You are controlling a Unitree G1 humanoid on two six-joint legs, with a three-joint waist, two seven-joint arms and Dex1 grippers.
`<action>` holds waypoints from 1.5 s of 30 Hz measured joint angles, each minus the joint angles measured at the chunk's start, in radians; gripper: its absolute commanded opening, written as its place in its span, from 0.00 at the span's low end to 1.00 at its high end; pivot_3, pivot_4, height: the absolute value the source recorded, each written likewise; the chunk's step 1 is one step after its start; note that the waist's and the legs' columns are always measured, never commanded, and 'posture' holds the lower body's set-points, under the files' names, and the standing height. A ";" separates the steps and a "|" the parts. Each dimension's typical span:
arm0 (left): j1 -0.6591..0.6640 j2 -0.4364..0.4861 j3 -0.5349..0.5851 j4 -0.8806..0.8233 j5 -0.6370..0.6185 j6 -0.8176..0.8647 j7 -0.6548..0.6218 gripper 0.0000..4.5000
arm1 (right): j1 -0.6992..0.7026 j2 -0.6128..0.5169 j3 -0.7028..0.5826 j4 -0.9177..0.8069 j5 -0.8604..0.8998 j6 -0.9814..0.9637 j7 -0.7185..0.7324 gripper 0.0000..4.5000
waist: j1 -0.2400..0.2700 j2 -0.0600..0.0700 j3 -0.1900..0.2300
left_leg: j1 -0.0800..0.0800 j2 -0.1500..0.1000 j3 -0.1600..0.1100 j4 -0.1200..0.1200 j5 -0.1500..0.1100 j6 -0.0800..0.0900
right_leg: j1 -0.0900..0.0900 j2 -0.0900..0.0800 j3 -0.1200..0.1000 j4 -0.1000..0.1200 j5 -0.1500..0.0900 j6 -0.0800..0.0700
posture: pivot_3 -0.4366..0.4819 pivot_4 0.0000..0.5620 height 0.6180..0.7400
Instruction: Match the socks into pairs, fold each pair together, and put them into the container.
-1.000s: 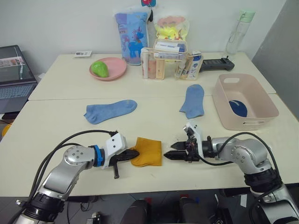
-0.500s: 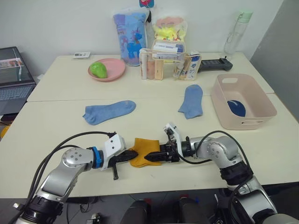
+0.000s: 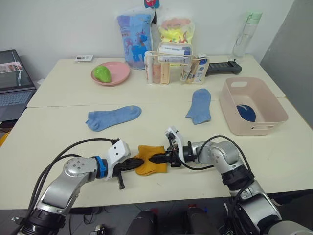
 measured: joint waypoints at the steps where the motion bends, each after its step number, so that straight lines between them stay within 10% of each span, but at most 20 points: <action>1: -0.006 -0.009 0.008 -0.003 -0.024 0.021 0.000 0.00 | 0.000 -0.002 -0.003 0.000 0.000 -0.002 0.000 0.00 | 0.001 0.000 0.000 | 0.000 0.000 0.000 0.000 0.000 0.000 | 0.000 0.000 0.000 0.000 0.000 0.000 | 0.48 0.27 1.00; 16: -0.438 -0.179 0.124 -0.070 -0.315 0.281 0.133 0.99 | -0.100 -0.249 -0.422 -0.226 0.092 0.044 -0.115 0.00 | 0.000 -0.001 0.001 | -0.007 0.000 0.000 0.002 0.000 0.000 | -0.001 0.000 -0.001 -0.001 0.000 0.000 | 0.48 0.27 1.00; 22: -0.600 -0.342 0.036 0.010 -0.274 0.253 0.203 1.00 | -0.177 -0.515 -0.499 -0.193 0.004 -0.054 -0.130 0.00 | 0.011 -0.002 0.002 | -0.008 0.000 0.002 0.003 0.000 0.000 | -0.001 -0.001 -0.001 -0.001 0.000 0.000 | 0.48 0.27 1.00; 31: -0.765 -0.512 -0.050 0.178 -0.164 0.134 0.242 1.00 | -0.199 -0.815 -0.218 0.174 -0.491 -0.718 -0.040 0.00 | 0.015 -0.003 0.003 | -0.008 0.001 0.007 0.003 0.001 0.000 | -0.001 0.000 0.002 0.000 0.000 0.000 | 0.48 0.27 1.00; 45: -0.692 -0.533 -0.104 0.105 -0.113 0.153 0.267 1.00 | -0.275 -0.783 -0.006 0.626 -0.904 -1.265 -0.040 0.00 | 0.021 -0.003 0.003 | -0.008 0.001 0.007 0.003 0.001 0.000 | -0.002 0.000 0.003 -0.001 0.000 0.000 | 0.48 0.27 1.00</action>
